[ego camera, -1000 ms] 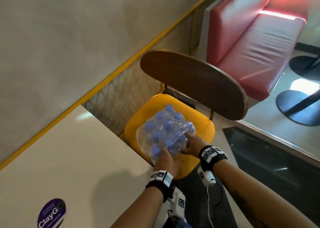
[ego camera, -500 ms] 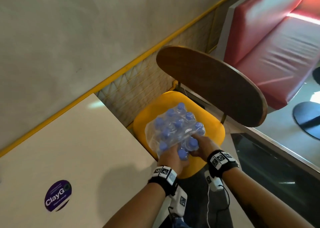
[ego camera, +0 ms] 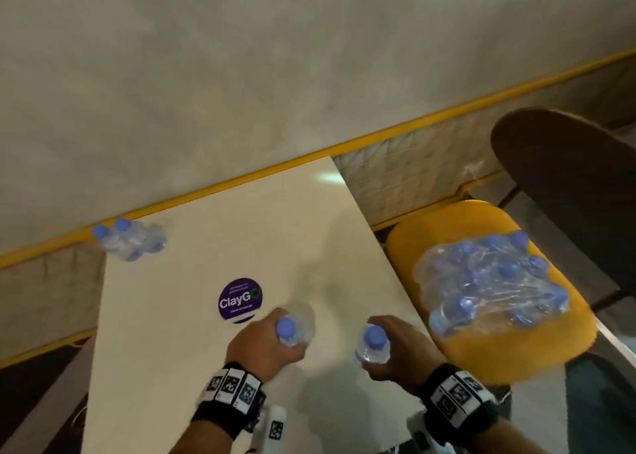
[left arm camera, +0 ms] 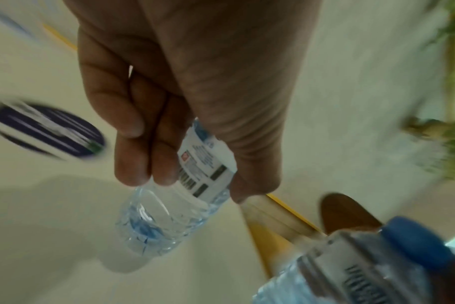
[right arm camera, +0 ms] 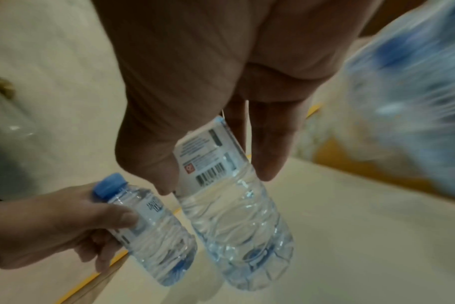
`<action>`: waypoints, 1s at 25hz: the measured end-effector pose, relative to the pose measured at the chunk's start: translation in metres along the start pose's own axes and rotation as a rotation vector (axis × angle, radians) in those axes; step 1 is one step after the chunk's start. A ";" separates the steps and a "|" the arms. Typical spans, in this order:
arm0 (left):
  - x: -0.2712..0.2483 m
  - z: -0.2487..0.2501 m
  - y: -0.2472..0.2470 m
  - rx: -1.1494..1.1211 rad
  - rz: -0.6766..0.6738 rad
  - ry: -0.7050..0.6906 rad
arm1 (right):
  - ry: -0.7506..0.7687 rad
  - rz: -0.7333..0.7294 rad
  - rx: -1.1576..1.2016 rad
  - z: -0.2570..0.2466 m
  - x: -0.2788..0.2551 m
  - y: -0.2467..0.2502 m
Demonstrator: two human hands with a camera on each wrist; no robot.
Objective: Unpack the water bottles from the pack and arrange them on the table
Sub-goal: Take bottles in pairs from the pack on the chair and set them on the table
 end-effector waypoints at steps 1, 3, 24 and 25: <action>-0.014 -0.038 0.018 -0.007 0.023 0.059 | 0.038 -0.038 0.003 -0.035 0.014 -0.019; -0.043 -0.108 0.050 -0.014 0.067 0.168 | 0.092 -0.102 -0.021 -0.107 0.044 -0.060; -0.077 -0.314 0.124 -0.061 -0.045 0.307 | 0.214 -0.156 -0.297 -0.358 0.164 -0.293; -0.077 -0.311 0.123 -0.074 -0.051 0.307 | 0.214 -0.161 -0.301 -0.357 0.164 -0.295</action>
Point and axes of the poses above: each hand's wrist, its own x-axis towards the middle knuckle, its own y-axis out of the back of the hand, z = x × y, the point moved 9 cm from there along x, towards the middle knuckle, and after that the axes turned 13 degrees about -y, right-handed, at the moved point
